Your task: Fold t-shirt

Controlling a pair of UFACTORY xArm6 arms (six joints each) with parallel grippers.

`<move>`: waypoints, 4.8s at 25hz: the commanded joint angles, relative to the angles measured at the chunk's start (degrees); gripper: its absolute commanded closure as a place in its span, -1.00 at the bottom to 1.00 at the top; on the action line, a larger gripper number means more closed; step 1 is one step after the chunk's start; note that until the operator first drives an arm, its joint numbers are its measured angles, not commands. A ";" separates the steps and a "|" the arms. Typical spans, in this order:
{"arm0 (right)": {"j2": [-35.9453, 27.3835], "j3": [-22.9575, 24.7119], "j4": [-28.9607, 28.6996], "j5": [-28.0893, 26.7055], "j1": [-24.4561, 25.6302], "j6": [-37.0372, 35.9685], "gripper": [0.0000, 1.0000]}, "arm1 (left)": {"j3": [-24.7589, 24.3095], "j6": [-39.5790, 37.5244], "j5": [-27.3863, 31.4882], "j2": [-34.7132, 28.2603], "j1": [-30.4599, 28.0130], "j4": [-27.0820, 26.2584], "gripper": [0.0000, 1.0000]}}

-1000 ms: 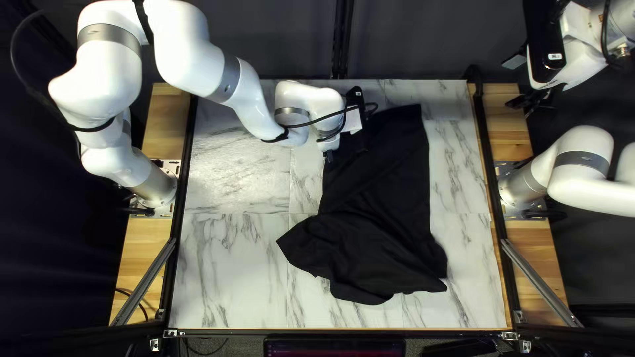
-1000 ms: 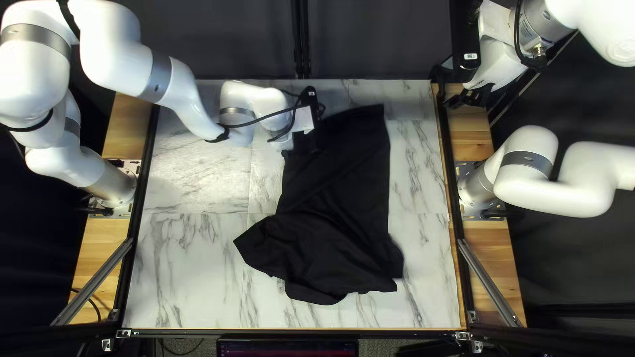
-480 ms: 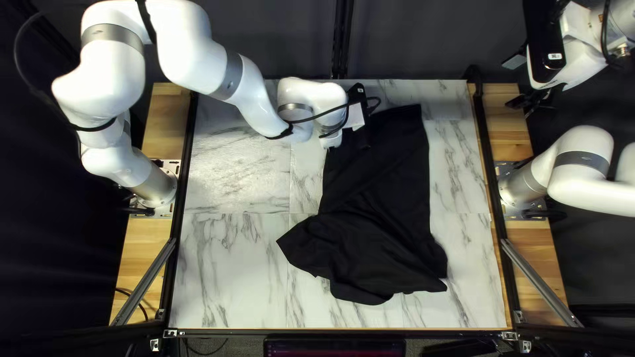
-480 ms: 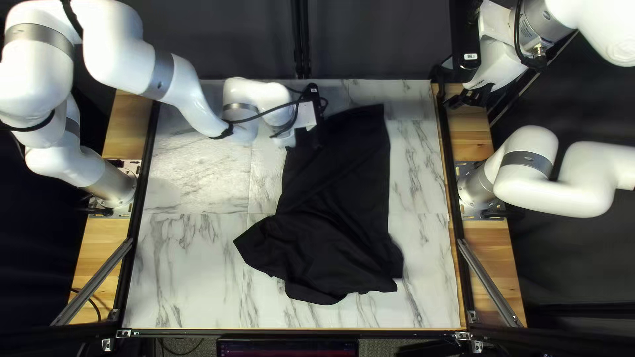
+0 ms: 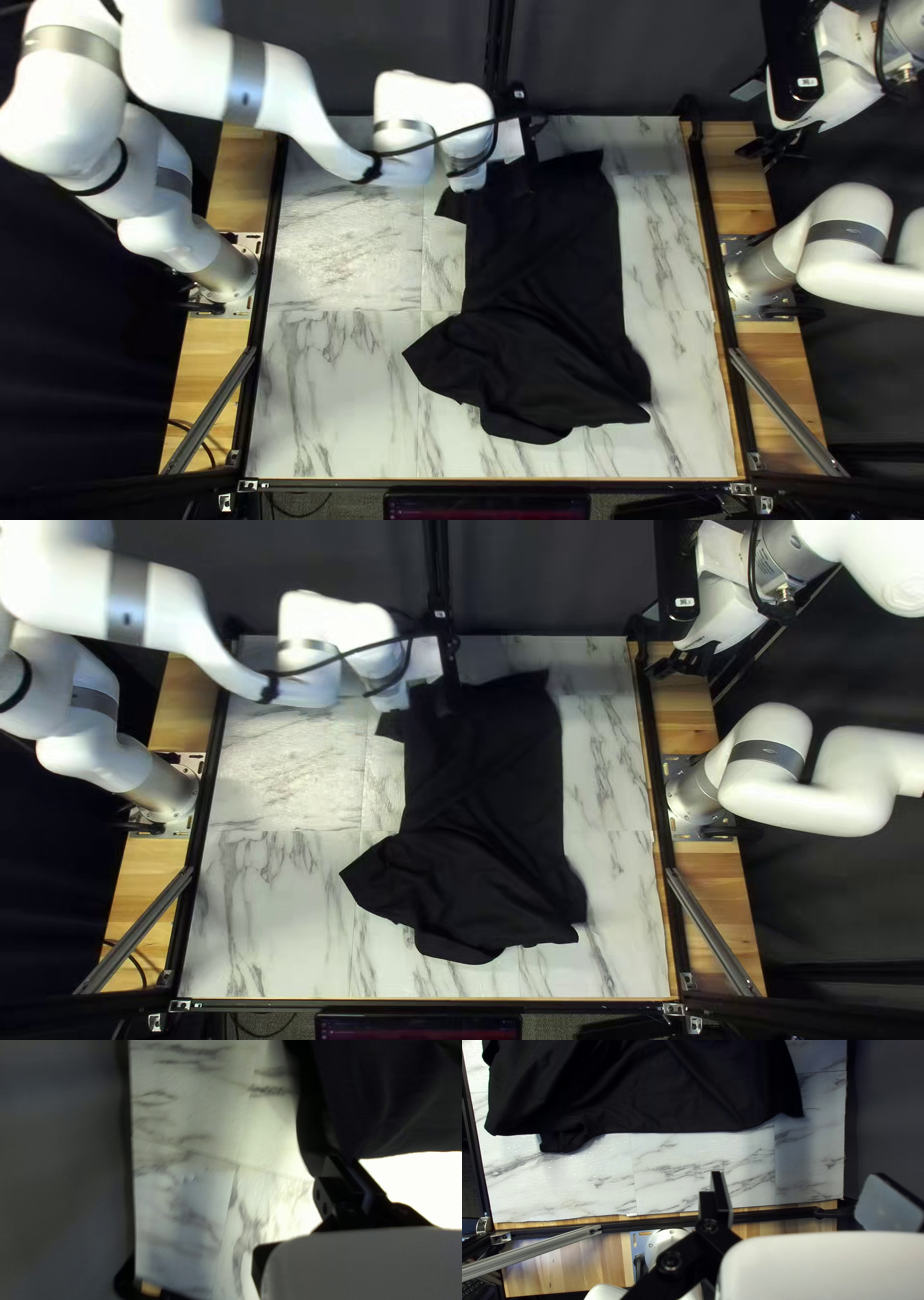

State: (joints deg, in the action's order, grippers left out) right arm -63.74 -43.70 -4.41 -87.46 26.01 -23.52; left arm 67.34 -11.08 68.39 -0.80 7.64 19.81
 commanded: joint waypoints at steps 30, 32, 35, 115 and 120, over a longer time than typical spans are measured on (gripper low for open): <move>0.00 0.00 0.00 0.00 0.00 0.00 -1.00 | -12.98 -0.19 -15.38 -0.33 5.03 -1.95 -1.00; 0.00 0.00 0.00 0.00 0.00 0.00 -1.00 | -15.46 -2.40 -16.00 -2.13 2.13 -2.62 -1.00; 0.00 0.00 0.00 0.00 0.00 0.00 -1.00 | -17.95 -5.14 -17.36 -2.97 -2.12 -4.14 -1.00; 0.00 0.00 0.00 0.00 0.00 0.00 -1.00 | 8.36 -7.85 23.54 5.69 -38.36 -5.48 1.00; 0.00 0.00 0.00 0.00 0.00 0.00 -1.00 | 9.93 -10.59 25.97 6.43 -40.48 -5.90 1.00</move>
State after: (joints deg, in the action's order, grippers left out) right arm -63.74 -43.70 -4.41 -87.46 26.02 -23.52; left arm 76.77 -20.52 93.65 5.25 -32.01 14.22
